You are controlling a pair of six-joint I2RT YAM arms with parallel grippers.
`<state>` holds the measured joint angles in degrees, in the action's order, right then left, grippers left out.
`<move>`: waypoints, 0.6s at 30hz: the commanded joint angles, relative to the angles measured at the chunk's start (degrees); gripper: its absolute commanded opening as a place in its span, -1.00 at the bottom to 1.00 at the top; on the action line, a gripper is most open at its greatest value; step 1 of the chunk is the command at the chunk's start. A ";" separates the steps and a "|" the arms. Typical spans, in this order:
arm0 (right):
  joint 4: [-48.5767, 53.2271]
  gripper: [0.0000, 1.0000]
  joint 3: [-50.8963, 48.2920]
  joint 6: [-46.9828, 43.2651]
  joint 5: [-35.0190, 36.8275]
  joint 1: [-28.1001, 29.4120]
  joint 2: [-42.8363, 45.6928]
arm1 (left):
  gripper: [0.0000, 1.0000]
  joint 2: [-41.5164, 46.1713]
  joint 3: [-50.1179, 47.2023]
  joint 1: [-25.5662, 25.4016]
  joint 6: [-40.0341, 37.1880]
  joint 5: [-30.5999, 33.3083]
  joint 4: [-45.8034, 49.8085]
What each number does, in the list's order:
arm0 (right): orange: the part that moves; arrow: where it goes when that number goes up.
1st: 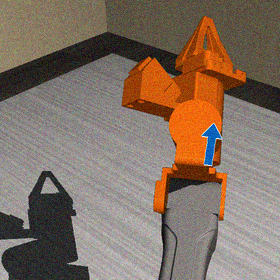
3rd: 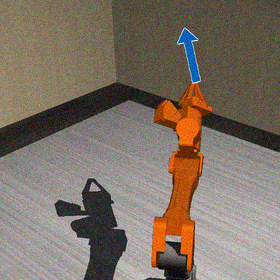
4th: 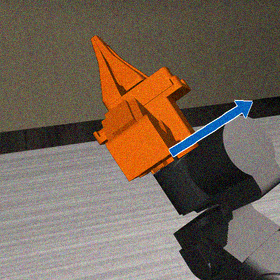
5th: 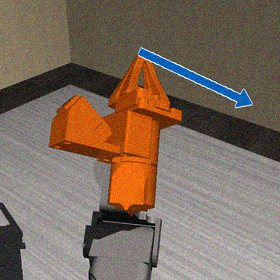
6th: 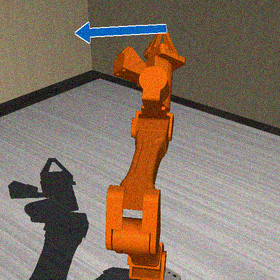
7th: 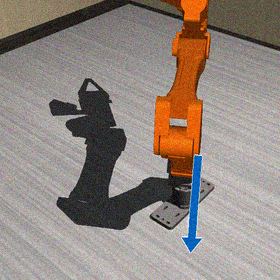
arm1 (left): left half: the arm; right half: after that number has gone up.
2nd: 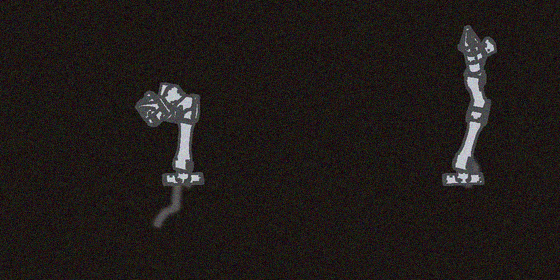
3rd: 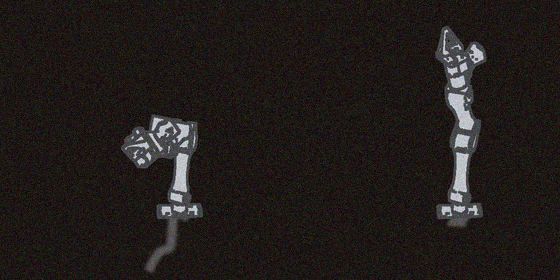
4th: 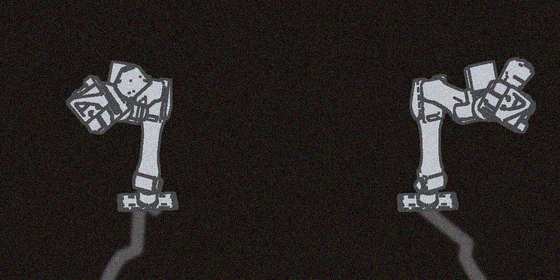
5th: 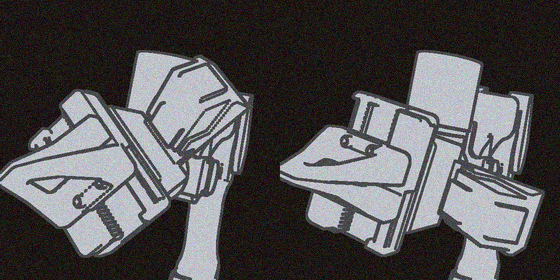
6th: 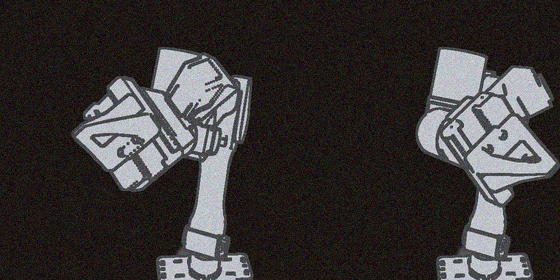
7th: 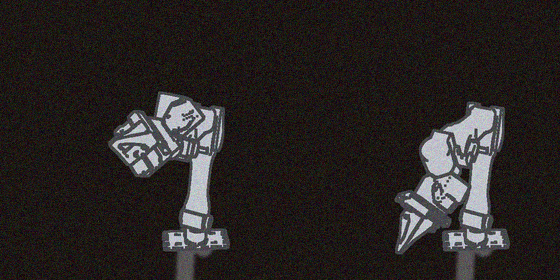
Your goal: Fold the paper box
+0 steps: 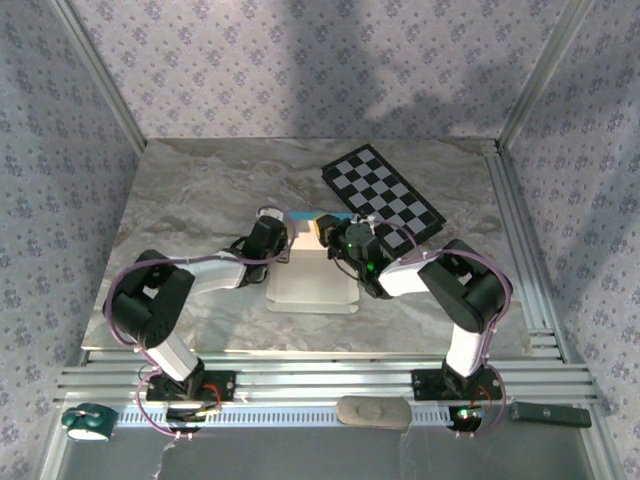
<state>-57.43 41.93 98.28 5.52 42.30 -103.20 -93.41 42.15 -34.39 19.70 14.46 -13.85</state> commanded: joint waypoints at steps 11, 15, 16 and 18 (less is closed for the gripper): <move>1.09 -1.00 -0.17 -0.80 -0.34 0.45 -1.32 | -1.00 2.21 0.22 0.82 0.59 3.39 -0.04; 1.11 -1.00 -0.17 -1.13 -0.26 0.66 -1.44 | -1.00 1.90 0.13 0.22 1.74 6.00 0.87; 1.11 -1.00 -0.06 -1.30 -0.32 0.59 -1.56 | -1.00 1.91 -0.08 0.24 1.77 5.33 0.58; 0.84 -1.00 -0.15 -1.16 -0.37 0.54 -1.91 | -0.86 2.25 -0.07 0.15 1.48 3.35 0.25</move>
<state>-57.45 41.93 98.06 5.28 42.57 -103.35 -92.99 41.93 -34.26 20.29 16.49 -13.45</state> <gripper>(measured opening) 0.058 0.074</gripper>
